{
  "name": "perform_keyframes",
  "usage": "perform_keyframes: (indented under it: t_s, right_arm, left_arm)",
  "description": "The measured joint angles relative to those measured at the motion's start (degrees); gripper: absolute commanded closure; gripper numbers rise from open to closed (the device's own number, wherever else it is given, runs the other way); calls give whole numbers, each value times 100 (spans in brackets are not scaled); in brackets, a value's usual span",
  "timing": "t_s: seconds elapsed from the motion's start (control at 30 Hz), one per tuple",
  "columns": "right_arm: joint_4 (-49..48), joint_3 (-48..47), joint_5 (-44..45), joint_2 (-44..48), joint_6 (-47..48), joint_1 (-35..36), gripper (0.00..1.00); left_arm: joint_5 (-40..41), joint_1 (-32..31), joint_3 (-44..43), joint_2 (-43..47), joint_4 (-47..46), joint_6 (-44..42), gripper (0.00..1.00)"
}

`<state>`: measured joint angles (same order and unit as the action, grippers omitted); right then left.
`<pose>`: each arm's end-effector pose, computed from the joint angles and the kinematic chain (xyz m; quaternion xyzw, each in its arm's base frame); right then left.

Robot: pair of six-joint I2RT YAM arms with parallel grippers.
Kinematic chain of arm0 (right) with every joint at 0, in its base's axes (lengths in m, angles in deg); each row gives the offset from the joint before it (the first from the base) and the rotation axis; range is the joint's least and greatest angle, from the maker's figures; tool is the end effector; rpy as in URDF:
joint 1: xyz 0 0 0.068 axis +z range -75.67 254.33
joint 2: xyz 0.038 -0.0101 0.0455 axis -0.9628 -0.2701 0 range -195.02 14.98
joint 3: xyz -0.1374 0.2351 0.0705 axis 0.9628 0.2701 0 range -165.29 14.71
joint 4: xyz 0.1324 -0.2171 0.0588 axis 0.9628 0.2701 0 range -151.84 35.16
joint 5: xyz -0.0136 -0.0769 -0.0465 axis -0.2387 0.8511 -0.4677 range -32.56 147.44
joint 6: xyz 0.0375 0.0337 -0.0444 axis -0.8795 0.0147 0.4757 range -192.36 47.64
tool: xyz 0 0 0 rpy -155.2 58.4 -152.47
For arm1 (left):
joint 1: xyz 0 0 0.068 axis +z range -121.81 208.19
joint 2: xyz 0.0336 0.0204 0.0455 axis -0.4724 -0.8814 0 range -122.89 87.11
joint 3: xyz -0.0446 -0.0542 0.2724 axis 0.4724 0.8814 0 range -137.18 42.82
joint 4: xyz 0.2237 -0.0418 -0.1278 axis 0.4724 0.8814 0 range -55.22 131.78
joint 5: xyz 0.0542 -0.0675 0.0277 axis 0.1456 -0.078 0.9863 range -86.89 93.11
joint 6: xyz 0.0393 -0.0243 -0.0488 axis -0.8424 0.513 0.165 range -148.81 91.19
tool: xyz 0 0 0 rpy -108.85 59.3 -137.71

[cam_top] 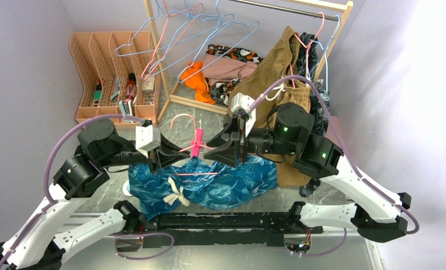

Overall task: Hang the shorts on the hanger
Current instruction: Hang the shorts on the hanger.

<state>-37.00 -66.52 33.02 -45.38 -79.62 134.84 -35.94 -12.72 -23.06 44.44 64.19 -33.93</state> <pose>0.0863 0.1979 0.4851 -0.4492 0.5742 0.5002 0.4672 0.0803 -0.1143 0.4374 0.4798 0.5584 -0.4301 0.5225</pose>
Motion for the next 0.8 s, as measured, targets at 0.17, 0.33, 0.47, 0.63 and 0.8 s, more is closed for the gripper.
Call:
perform_keyframes:
  t_s: [0.17, 0.33, 0.47, 0.63, 0.8]
  right_arm:
    - [157, -358, 15, -177, 61, 33, 40]
    - [160, -428, 151, -302, 114, 33, 39]
    - [166, -428, 269, -476, 142, 33, 40]
    - [160, -426, 317, -614, 142, 31, 53]
    - [46, -413, 188, -638, 48, 31, 58]
  left_arm:
    - [35, 15, -4, -120, -4, 20, 93]
    - [33, 20, -4, -254, -46, 44, 93]
    - [31, 20, -20, -299, -68, 59, 93]
    - [7, 22, -83, -302, -105, 70, 93]
    - [-22, 22, -85, -299, -136, 98, 93]
